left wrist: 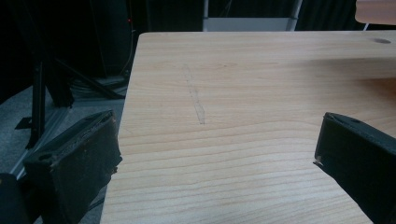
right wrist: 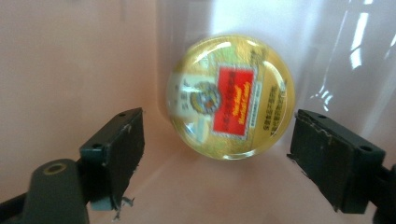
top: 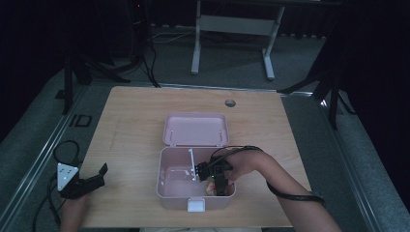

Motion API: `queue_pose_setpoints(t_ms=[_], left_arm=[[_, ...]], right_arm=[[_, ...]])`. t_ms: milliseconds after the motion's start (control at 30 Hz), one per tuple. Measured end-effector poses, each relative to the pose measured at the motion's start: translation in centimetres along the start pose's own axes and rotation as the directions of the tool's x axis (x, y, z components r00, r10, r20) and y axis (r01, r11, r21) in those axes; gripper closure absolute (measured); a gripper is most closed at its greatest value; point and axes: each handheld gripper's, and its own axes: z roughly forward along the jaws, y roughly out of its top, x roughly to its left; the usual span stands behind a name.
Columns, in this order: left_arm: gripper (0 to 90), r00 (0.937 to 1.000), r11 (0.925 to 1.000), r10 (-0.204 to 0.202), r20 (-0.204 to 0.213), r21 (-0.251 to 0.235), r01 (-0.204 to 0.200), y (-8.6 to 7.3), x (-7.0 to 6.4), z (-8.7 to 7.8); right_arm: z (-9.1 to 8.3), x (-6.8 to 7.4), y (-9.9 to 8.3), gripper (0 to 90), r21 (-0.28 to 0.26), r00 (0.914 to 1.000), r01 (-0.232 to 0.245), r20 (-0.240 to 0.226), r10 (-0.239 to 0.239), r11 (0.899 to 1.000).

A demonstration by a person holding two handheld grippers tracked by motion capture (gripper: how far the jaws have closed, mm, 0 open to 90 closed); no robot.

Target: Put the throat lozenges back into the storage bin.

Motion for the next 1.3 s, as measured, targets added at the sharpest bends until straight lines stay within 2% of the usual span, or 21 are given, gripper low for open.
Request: queue_pose_setpoints(t_ms=[200,433,567,667,700,867,933,1033,1167,1233,1267,1300], left_arm=[[0.4,1.0000,1.0000,0.000,0.000,0.000,0.000,0.0,0.0,0.0],[0.4,1.0000,1.0000,0.000,0.001,-0.001,0.000,0.0,0.0,0.0],[0.4,1.0000,1.0000,0.000,0.000,-0.002,0.000,0.0,0.0,0.0],[0.4,1.0000,1.0000,0.001,0.000,-0.001,-0.001,0.0,0.0,0.0],[0.4,1.0000,1.0000,0.001,0.000,-0.001,-0.001,0.0,0.0,0.0],[0.4,1.0000,1.0000,-0.001,0.001,-0.002,0.001,0.0,0.0,0.0],[0.4,1.0000,1.0000,-0.001,0.001,-0.002,0.001,0.0,0.0,0.0],[0.4,1.0000,1.0000,0.000,0.001,-0.001,0.000,0.0,0.0,0.0],[0.4,1.0000,1.0000,0.000,0.001,0.000,0.000,0.0,0.0,0.0],[0.4,1.0000,1.0000,0.000,0.001,0.000,0.000,0.0,0.0,0.0],[0.4,1.0000,1.0000,0.000,0.000,0.000,0.000,0.0,0.0,0.0],[0.4,1.0000,1.0000,0.000,0.000,0.000,0.000,0.0,0.0,0.0]], right_arm=[[-0.8,0.2,-0.1,17.0,-0.025,1.0000,-0.004,0.006,0.004,1.000],[-3.9,0.9,-1.1,15.0,-0.135,0.9993,0.009,0.038,-0.004,0.991],[-6.1,1.5,-2.5,13.7,-0.218,0.9982,-0.011,0.056,0.024,0.976],[-7.7,1.9,-4.0,13.0,-0.266,0.9950,-0.023,0.088,0.048,0.964],[-8.2,2.1,-4.7,12.9,-0.291,0.9932,-0.021,0.103,0.053,0.957],[-9.5,2.5,-7.7,13.1,-0.358,0.9862,-0.043,0.134,0.097,0.933],[-9.6,2.7,-9.0,13.3,-0.378,0.9829,-0.064,0.136,0.124,0.923],[-9.3,2.8,-10.8,13.4,-0.388,0.9776,-0.088,0.143,0.154,0.918],[-8.2,2.5,-13.1,13.3,-0.403,0.9693,-0.142,0.128,0.210,0.904],[-7.8,2.4,-13.6,13.1,-0.407,0.9667,-0.153,0.127,0.222,0.901],[-6.8,2.0,-14.7,12.8,-0.425,0.9570,-0.190,0.121,0.264,0.885],[-6.2,1.9,-15.1,12.8,-0.430,0.9528,-0.206,0.116,0.280,0.879]])
